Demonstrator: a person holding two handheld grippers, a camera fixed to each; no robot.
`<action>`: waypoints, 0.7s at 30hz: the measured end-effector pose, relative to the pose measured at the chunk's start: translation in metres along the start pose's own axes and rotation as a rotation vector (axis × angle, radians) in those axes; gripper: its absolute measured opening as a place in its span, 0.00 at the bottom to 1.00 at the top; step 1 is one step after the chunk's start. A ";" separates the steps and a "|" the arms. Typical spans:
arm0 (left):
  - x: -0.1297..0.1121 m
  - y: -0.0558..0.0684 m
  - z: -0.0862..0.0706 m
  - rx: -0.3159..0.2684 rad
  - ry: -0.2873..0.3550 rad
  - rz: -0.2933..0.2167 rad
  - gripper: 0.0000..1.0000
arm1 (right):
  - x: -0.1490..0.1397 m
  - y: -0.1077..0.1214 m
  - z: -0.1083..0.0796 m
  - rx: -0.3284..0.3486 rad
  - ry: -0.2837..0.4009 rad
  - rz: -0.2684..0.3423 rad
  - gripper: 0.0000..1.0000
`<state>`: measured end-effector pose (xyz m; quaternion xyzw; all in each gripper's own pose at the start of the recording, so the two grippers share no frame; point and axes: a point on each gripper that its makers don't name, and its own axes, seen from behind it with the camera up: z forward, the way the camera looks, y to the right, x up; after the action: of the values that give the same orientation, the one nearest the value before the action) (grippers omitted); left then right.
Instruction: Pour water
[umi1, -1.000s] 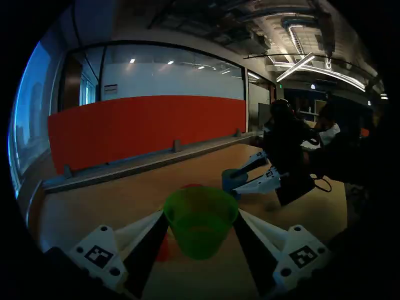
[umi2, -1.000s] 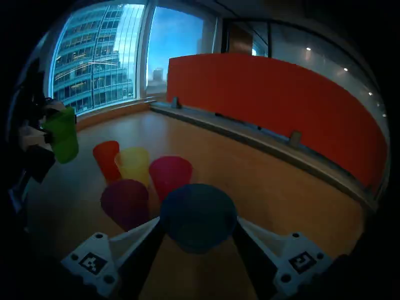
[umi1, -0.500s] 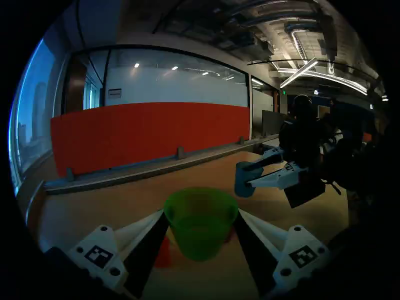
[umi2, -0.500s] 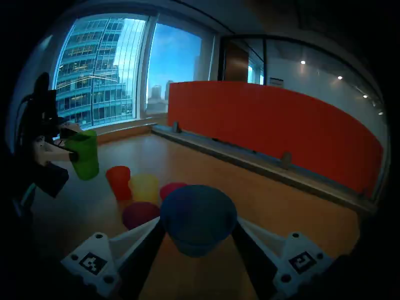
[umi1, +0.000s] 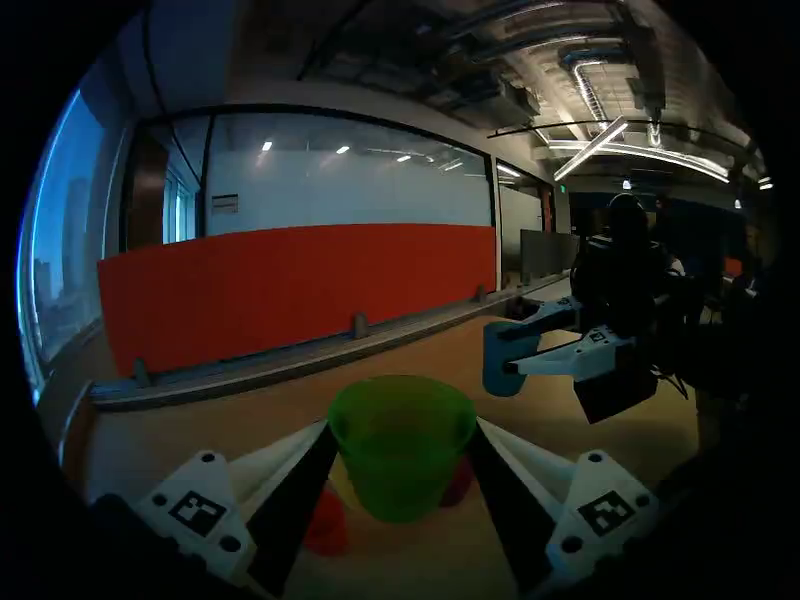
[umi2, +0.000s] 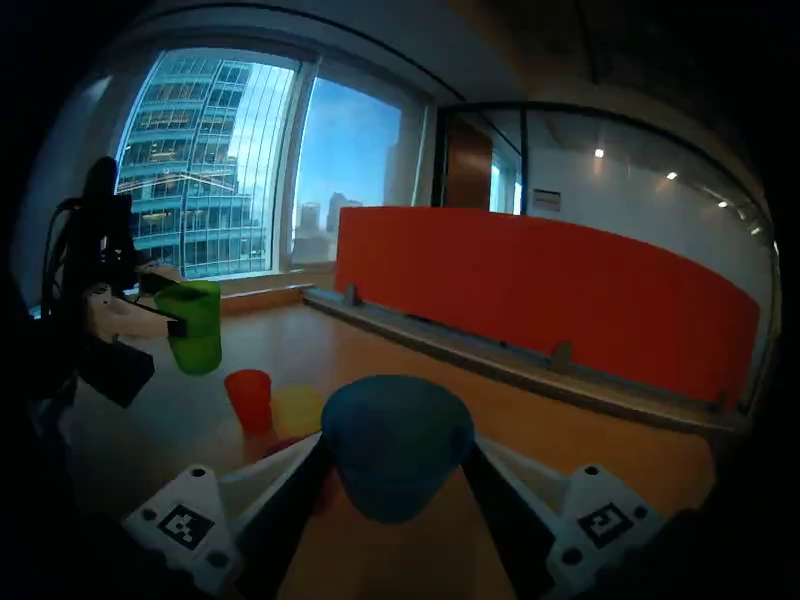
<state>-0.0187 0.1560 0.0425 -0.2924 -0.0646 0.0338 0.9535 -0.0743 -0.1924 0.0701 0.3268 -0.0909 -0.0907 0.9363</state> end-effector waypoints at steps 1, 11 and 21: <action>0.003 -0.001 0.000 0.002 0.004 0.002 0.86 | 0.003 -0.001 -0.001 0.001 0.009 -0.002 0.90; 0.022 -0.005 0.001 0.005 0.032 0.015 0.86 | 0.021 -0.008 -0.009 0.006 0.071 -0.012 0.90; 0.032 -0.006 0.004 0.011 0.043 0.032 0.86 | 0.030 -0.009 -0.010 0.004 0.109 0.010 0.90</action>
<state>0.0127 0.1560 0.0523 -0.2890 -0.0393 0.0434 0.9555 -0.0437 -0.2003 0.0607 0.3329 -0.0417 -0.0682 0.9396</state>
